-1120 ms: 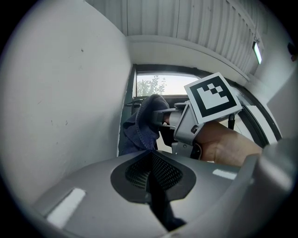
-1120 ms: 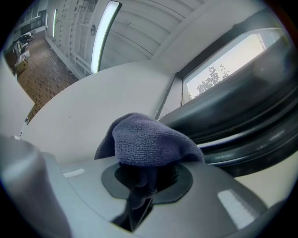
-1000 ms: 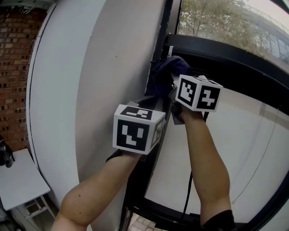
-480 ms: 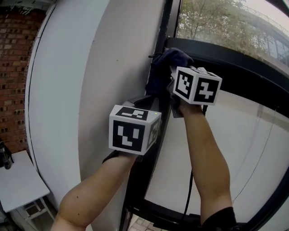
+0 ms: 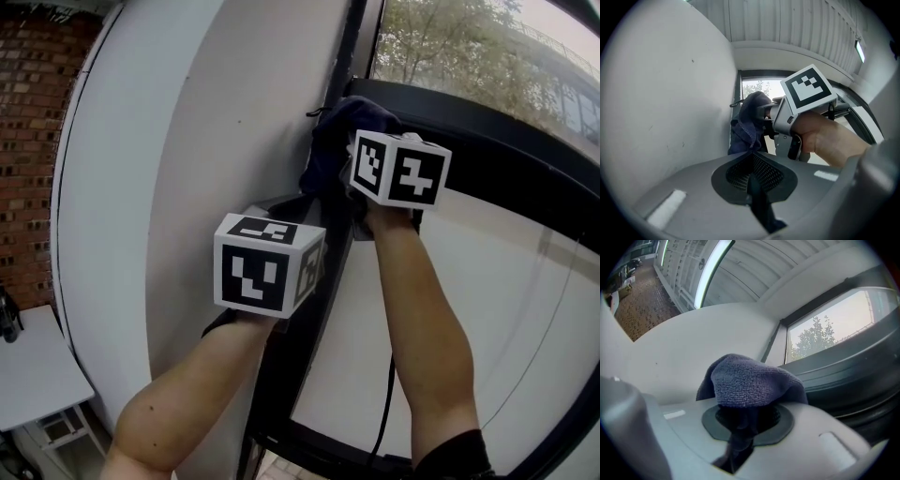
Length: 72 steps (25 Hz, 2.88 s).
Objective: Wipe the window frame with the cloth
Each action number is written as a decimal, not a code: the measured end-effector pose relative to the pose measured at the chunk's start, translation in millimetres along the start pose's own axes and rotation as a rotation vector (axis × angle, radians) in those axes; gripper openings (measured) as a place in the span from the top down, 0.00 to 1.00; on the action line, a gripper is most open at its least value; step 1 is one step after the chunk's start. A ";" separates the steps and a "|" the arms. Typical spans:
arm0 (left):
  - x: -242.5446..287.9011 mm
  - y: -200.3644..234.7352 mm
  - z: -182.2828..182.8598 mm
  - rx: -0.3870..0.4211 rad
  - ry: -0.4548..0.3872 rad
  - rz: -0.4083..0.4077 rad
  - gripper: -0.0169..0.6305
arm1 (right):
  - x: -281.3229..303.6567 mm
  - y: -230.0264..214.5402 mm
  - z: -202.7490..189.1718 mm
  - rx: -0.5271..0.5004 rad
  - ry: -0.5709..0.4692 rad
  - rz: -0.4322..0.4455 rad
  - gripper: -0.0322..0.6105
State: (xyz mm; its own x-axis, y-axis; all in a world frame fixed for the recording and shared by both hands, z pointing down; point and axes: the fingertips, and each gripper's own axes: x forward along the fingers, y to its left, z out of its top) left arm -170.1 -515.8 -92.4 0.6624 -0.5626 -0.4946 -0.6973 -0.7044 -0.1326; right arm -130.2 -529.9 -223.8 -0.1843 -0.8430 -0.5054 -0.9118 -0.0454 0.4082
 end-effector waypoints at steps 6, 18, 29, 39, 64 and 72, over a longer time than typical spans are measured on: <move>5.3 -5.9 1.7 0.003 -0.019 0.019 0.98 | -11.7 -7.4 9.1 0.026 -0.046 -0.019 0.87; 16.5 -27.9 -6.5 0.006 0.021 -0.049 0.98 | -26.8 -22.5 12.8 0.048 -0.066 -0.058 0.87; 9.5 -32.3 -13.1 -0.026 0.023 -0.093 0.98 | -43.7 -36.5 16.0 0.047 -0.065 -0.090 0.87; 12.0 -54.1 -25.5 -0.003 0.047 -0.134 0.98 | -60.6 -52.5 19.3 0.052 -0.045 -0.116 0.87; 27.7 -159.0 -9.3 -0.011 0.019 -0.113 0.98 | -144.6 -115.9 45.1 0.050 -0.097 -0.080 0.87; 38.8 -213.5 -12.0 -0.049 0.026 -0.192 0.98 | -183.8 -153.2 61.8 0.014 -0.126 -0.150 0.87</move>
State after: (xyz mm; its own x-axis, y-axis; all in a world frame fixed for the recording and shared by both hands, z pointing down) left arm 7.7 -392.4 -73.0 0.7893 -0.4265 -0.4416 -0.5438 -0.8196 -0.1802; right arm 20.7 -334.9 -240.5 -0.0896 -0.7533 -0.6516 -0.9375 -0.1571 0.3105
